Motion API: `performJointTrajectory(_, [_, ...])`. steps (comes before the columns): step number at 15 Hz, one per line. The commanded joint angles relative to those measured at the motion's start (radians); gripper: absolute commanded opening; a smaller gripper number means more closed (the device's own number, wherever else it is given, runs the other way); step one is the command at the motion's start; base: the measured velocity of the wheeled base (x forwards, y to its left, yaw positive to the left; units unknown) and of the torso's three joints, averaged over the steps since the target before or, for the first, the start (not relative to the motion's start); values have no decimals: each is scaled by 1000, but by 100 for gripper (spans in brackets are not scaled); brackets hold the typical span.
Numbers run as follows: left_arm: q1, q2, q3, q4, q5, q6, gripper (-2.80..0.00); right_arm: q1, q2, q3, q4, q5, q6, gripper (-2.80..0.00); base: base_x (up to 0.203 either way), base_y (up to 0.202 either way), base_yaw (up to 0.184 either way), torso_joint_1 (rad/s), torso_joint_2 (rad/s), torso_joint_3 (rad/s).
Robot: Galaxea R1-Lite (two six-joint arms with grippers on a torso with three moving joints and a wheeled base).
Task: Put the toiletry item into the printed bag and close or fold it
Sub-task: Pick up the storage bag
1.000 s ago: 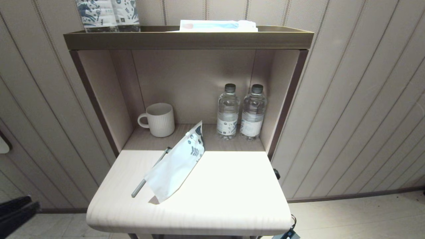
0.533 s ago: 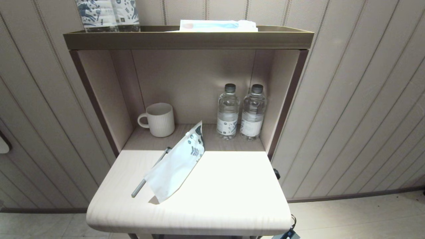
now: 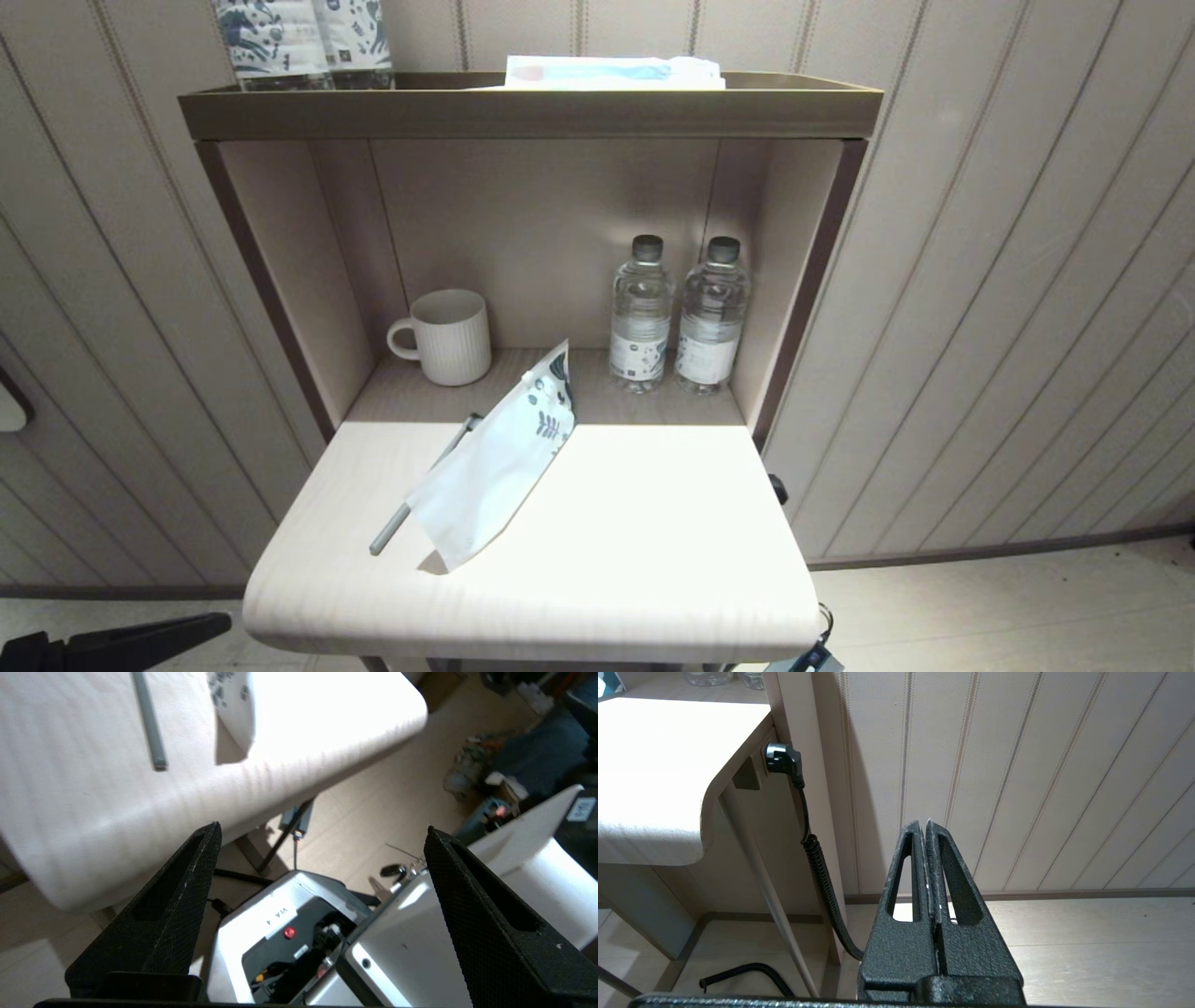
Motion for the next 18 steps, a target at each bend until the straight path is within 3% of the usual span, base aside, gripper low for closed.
performJointTrajectory(1, [-69,19,1,-1,6,-1,0,0,0,0,-1,0,0,-280,0,0,0,0,0,0])
performJointTrajectory(6, [-152,290,-92,-83,101,-30,0,0,0,0,-1,0,0,-280,0,0,0,0,0,0])
performJointTrajectory(10, [-175,529,-265,-213,211,-191,0,0,0,0,-1,0,0,-280,0,0,0,0,0,0])
performJointTrajectory(14, [-194,644,-288,-288,246,-216,0,0,0,0,-1,0,0,-280,0,0,0,0,0,0])
performJointTrajectory(16, [-242,677,-278,-335,268,-226,0,0,0,0,-1,0,0,-280,0,0,0,0,0,0])
performJointTrajectory(18, [-312,698,-253,-442,383,-275,0,0,0,0,-1,0,0,-280,0,0,0,0,0,0])
